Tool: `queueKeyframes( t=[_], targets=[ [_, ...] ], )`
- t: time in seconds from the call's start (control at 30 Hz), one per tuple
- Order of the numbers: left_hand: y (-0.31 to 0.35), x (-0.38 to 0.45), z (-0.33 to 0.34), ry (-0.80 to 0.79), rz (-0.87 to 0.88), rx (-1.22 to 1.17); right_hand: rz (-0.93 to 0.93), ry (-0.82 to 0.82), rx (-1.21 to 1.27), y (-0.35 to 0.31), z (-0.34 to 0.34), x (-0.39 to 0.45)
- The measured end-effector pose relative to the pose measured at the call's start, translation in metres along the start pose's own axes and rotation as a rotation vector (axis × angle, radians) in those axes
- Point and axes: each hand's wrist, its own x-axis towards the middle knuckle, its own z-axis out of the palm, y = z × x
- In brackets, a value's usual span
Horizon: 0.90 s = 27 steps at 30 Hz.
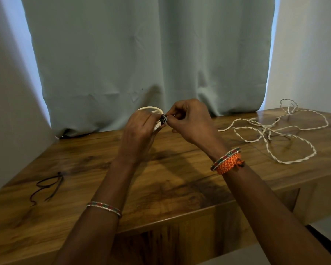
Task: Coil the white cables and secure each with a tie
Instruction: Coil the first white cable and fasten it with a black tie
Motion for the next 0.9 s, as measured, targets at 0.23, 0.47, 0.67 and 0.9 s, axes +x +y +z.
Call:
queueKeyframes(
  t=[0.23,0.47,0.67,0.9],
  targets=[
    [-0.0004,-0.0004,0.0016,0.018,0.016,-0.001,-0.017,0.006,-0.036,-0.0013,-0.0027,-0.0011],
    [0.0013,0.0012,0.0017,0.009,0.029,0.005,-0.061,0.011,-0.09,-0.0011,-0.0021,-0.003],
    [0.0008,0.0007,0.0018,-0.016,0.021,0.015,-0.079,0.002,-0.103,0.001,-0.0008,-0.0028],
    [0.0052,0.003,-0.0024,-0.014,-0.015,0.003,-0.062,0.069,-0.083,0.0027,0.0014,-0.0006]
  ],
)
